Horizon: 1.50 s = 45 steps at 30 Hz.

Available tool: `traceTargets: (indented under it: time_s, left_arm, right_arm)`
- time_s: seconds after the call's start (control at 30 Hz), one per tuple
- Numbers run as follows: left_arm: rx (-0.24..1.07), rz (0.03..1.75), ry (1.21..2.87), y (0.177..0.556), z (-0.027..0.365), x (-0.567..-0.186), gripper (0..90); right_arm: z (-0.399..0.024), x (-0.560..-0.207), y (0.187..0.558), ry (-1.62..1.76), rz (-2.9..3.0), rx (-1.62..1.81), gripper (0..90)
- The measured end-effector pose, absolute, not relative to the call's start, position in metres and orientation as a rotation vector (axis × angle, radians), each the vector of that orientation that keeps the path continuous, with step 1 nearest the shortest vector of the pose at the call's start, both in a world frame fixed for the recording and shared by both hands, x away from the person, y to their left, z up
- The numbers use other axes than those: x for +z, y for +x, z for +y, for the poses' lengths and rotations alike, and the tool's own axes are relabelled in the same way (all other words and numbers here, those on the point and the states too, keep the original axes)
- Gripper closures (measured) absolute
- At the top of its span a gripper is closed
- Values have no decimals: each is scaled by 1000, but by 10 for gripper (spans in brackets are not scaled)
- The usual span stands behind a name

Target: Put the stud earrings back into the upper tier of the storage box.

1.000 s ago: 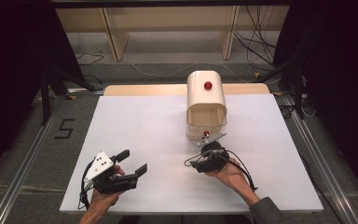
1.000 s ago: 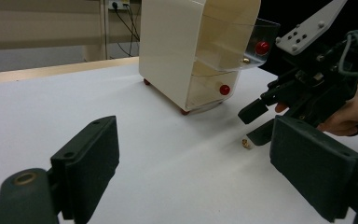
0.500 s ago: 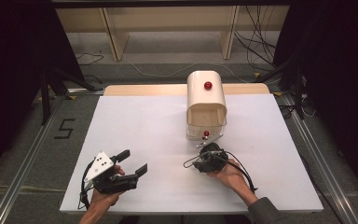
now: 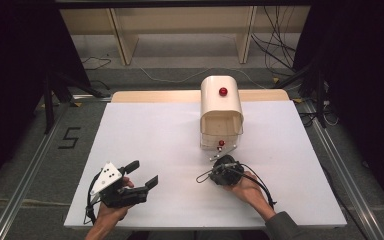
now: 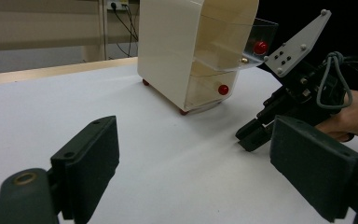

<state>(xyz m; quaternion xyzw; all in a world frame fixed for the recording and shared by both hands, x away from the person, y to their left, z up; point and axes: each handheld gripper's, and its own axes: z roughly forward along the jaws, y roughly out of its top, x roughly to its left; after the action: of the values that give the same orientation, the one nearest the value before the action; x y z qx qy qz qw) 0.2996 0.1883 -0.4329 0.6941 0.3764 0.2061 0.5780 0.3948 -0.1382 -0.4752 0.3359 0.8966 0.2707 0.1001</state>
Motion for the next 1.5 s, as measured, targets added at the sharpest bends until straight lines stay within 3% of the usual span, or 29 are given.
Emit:
traceTargets:
  time_s: [0.27, 0.73, 1.5]
  left_arm:
    - [484, 882, 1623, 300, 188, -433, 152]
    - [485, 881, 1623, 300, 189, -432, 152]
    - [485, 882, 1622, 300, 188, -433, 152]
  right_arm:
    - [-139, -476, 394, 988, 2665, 826, 817]
    - [-139, -471, 392, 1003, 2665, 886, 821]
    - [-151, -392, 378, 904, 2535, 1249, 821]
